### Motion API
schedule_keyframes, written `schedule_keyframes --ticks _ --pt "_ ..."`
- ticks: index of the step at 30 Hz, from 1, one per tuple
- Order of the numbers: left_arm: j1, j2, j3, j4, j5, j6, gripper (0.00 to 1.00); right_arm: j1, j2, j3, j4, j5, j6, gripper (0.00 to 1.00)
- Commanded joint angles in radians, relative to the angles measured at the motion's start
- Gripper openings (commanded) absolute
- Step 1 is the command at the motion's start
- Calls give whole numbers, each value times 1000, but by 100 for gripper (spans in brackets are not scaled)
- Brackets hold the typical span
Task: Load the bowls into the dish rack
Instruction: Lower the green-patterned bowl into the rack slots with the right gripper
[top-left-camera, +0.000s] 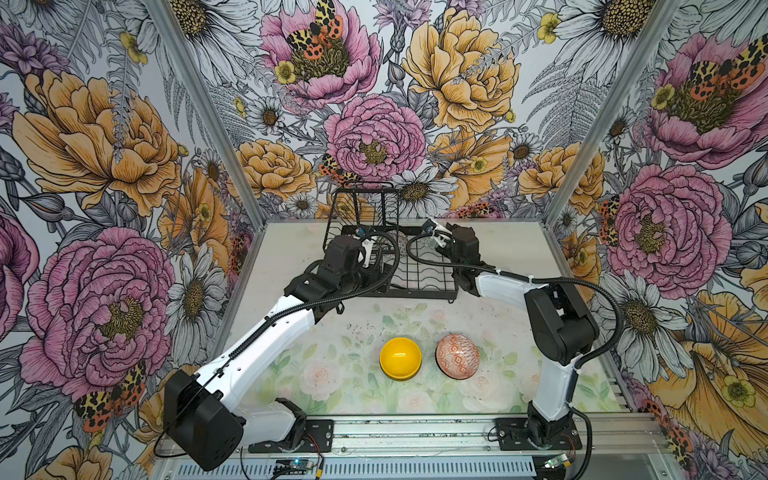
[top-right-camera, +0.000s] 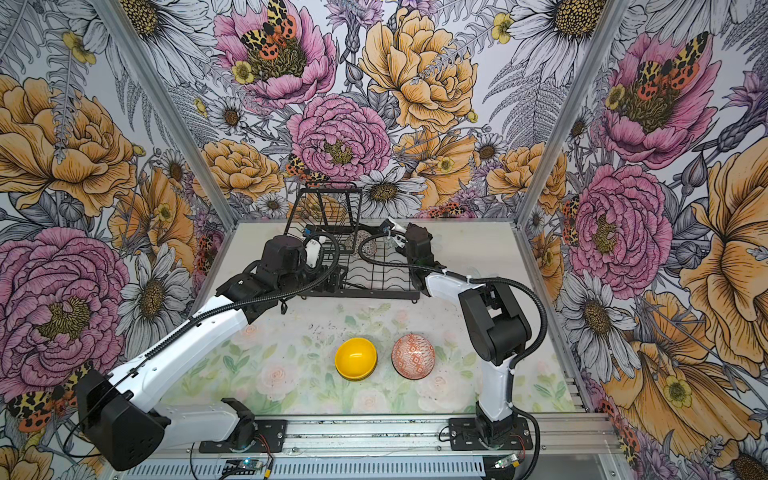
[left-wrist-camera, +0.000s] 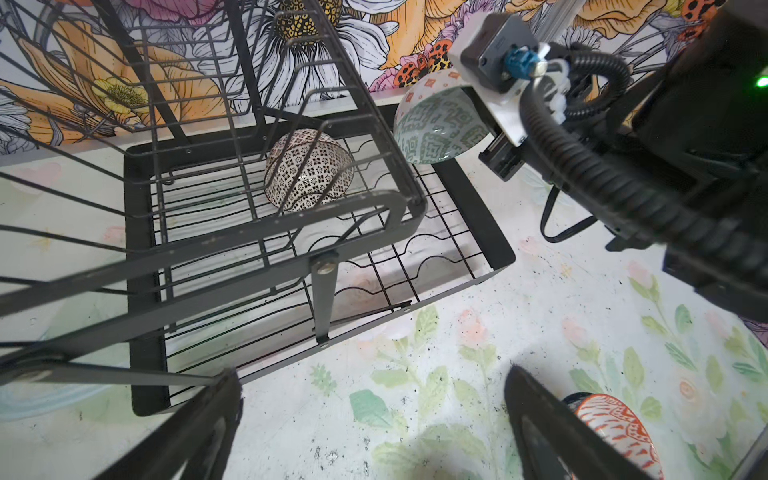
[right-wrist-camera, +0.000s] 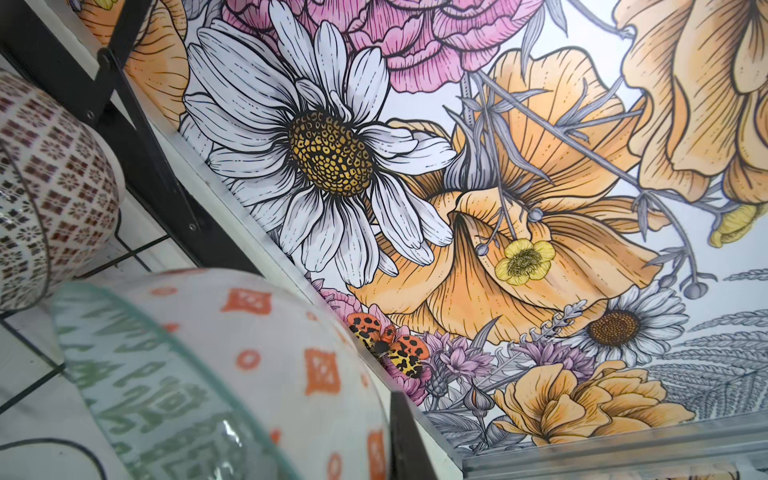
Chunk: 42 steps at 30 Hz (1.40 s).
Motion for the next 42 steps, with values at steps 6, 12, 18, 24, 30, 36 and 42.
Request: schedule_keyframes --ticks 6,12,18,24,30,36,42 --pt "8 -15 -10 13 45 17 99 -8 124 85 319 20 -179 0" --pt "9 -21 -19 13 45 15 99 -7 213 131 399 25 -250 0" --pt "8 -18 -16 13 44 18 99 -6 272 165 422 19 -306 0" --pt "11 -19 -23 14 43 23 99 -5 309 178 421 16 -337 0" --pt "15 -25 -33 14 44 23 99 -3 343 186 411 23 -355 0" --pt "20 -24 -37 15 50 24 99 0 381 203 426 40 -377 0" --pt "21 -29 -43 13 50 22 99 5 411 225 463 45 -419 0"
